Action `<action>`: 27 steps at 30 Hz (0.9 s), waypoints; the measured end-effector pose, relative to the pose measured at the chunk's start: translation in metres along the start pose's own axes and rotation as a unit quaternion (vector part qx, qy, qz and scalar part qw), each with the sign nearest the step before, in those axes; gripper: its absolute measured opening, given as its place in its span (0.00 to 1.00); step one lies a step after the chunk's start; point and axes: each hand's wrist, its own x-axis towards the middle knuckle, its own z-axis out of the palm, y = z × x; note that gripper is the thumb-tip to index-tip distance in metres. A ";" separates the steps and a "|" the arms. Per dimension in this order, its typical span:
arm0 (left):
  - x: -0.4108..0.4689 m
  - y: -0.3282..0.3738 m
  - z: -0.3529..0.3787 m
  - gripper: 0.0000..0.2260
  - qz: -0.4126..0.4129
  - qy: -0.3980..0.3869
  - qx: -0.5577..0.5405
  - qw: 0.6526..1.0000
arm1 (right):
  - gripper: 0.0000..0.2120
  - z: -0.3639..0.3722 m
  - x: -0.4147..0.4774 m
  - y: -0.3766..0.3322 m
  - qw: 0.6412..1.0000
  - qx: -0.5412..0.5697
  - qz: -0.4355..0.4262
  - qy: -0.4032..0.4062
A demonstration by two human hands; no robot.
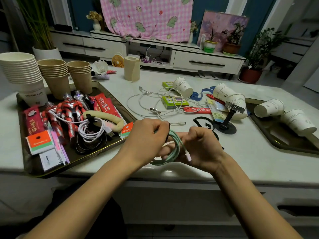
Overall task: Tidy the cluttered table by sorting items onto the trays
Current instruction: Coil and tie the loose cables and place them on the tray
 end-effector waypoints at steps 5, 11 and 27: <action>-0.003 -0.003 0.003 0.23 0.038 -0.014 0.045 0.998 | 0.13 0.001 0.006 0.003 0.995 -0.052 0.047 0.073; -0.007 -0.007 0.005 0.24 0.092 -0.031 0.086 0.992 | 0.11 0.004 0.008 0.000 0.993 -0.036 0.107 0.035; -0.006 0.006 -0.007 0.14 0.253 0.011 0.193 0.948 | 0.03 0.014 0.010 -0.022 0.986 -0.013 0.109 0.121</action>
